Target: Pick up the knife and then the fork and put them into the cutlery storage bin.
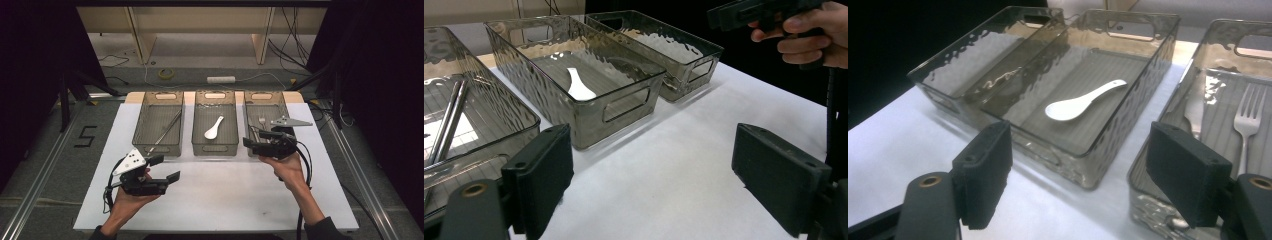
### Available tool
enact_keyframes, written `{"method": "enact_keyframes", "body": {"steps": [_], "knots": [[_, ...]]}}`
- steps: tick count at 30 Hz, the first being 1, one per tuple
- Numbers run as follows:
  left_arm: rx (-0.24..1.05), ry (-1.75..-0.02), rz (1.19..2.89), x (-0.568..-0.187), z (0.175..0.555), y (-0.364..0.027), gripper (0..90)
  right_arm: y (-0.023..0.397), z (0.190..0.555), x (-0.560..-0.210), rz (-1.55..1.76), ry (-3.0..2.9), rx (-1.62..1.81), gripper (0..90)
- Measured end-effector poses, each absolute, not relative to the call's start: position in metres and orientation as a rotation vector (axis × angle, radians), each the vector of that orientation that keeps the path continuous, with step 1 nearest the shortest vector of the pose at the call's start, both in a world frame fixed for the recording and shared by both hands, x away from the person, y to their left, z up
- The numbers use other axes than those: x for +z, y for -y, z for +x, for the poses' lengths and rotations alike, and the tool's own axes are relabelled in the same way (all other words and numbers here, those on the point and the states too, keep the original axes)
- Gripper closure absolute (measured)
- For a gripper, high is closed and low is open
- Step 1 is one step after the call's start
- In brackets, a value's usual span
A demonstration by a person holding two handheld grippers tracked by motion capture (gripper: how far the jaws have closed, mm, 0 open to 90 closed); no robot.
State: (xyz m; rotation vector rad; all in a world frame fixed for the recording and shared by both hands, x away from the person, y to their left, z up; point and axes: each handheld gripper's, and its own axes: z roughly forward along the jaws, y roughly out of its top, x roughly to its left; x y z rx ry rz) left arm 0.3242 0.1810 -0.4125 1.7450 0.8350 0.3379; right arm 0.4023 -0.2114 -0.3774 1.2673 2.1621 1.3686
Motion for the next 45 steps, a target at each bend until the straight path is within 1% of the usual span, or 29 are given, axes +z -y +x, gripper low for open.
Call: {"method": "enact_keyframes", "body": {"steps": [13, 19, 26, 45], "knots": [[0.33, -0.833, 1.755, -0.412, 0.325, -0.178, 16.3, 0.211, 0.371, -0.396, 1.18, -2.15, 1.447, 25.5], [0.327, -0.828, 1.762, -0.412, 0.326, -0.177, 16.3, 0.217, 0.353, -0.405, 1.148, -2.133, 1.479, 23.6], [0.316, -0.828, 1.761, -0.413, 0.324, -0.178, 16.3, 0.225, 0.336, -0.415, 1.128, -2.126, 1.477, 23.4], [0.31, -0.822, 1.772, -0.414, 0.322, -0.179, 16.3, 0.234, 0.315, -0.429, 1.121, -2.119, 1.451, 23.2]]}}
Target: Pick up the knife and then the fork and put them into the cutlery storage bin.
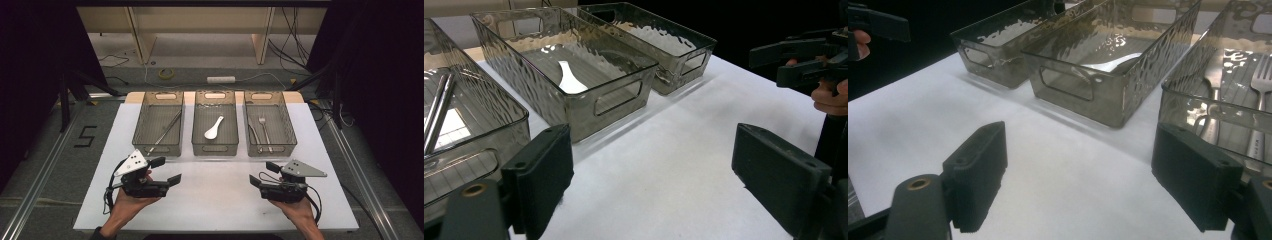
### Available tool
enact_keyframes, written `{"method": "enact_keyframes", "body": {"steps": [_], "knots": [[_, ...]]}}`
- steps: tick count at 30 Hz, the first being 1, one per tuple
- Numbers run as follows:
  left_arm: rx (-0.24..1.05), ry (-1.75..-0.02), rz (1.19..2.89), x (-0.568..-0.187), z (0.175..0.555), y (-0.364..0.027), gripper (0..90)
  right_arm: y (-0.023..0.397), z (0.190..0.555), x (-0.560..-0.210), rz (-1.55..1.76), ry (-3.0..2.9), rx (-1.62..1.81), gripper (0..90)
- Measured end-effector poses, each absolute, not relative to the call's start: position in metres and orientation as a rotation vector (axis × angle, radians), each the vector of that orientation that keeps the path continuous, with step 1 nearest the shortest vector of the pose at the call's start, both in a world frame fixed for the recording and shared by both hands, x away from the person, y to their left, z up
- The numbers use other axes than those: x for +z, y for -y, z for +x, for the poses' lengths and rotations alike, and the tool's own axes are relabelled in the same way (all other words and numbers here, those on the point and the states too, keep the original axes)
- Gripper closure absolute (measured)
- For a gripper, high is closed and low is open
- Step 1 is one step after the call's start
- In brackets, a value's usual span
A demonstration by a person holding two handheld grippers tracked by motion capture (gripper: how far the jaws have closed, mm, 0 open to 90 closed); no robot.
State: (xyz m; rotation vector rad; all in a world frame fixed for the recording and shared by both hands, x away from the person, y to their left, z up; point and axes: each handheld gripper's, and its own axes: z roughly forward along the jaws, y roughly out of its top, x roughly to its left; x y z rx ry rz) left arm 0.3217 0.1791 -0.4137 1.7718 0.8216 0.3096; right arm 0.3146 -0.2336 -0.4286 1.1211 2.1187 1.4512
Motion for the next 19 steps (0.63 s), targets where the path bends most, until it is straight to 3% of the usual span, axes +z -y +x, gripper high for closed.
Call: {"method": "enact_keyframes", "body": {"steps": [19], "knots": [[0.31, -0.822, 1.772, -0.4139, 0.3219, -0.1788, 16.3, 0.2335, 0.3137, -0.4293, 1.116, -2.115, 1.447, 22.3]]}}
